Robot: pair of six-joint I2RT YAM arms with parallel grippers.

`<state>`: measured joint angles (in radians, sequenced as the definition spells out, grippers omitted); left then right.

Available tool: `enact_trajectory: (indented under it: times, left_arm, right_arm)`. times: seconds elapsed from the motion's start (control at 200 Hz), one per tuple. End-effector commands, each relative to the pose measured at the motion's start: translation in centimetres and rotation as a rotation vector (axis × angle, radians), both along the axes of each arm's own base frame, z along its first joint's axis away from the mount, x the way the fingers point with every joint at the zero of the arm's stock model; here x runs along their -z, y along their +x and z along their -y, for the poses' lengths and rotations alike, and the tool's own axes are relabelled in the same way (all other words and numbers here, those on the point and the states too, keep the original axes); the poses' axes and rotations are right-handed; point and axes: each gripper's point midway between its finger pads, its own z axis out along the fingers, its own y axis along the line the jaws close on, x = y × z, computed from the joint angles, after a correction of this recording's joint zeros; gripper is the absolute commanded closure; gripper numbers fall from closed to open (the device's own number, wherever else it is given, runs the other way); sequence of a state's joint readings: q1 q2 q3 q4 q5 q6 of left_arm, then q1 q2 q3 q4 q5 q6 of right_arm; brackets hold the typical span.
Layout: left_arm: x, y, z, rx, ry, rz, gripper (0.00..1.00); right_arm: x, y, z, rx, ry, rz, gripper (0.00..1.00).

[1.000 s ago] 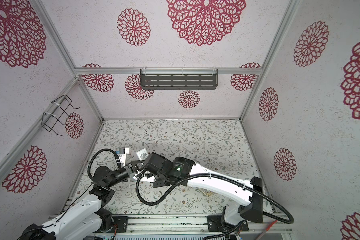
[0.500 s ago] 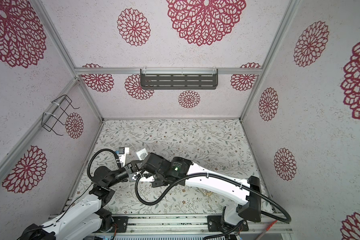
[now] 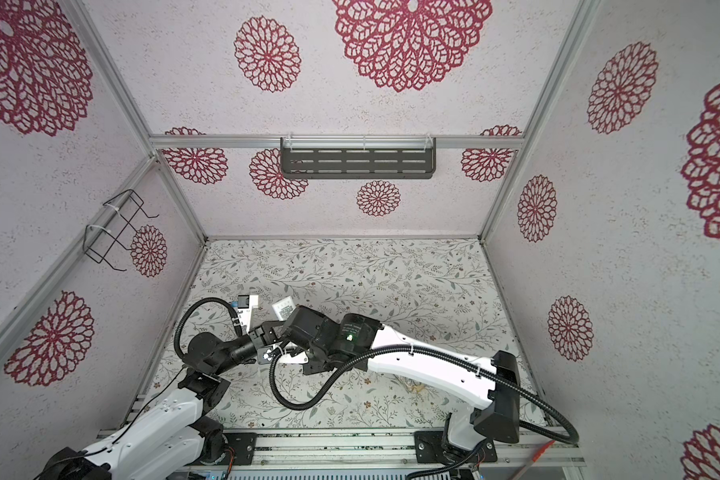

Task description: Load the batteries into the remote control

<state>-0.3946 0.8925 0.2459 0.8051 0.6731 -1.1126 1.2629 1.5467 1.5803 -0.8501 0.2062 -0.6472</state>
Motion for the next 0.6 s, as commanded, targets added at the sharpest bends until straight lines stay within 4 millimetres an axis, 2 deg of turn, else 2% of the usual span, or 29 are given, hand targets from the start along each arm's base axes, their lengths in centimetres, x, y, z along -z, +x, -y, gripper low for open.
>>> enact_trajectory:
  times: [0.0,0.595]
  left_arm:
    - [-1.7,-0.2,0.1,0.013,-0.029,0.051,1.0]
    - [-2.1,-0.4,0.0,0.016,-0.037,0.063,1.0]
  right_arm:
    - [-0.9,0.3,-0.2,-0.005,0.014,0.014,0.8]
    - [0.3,0.5,-0.3,-0.005,-0.016,0.008,0.86]
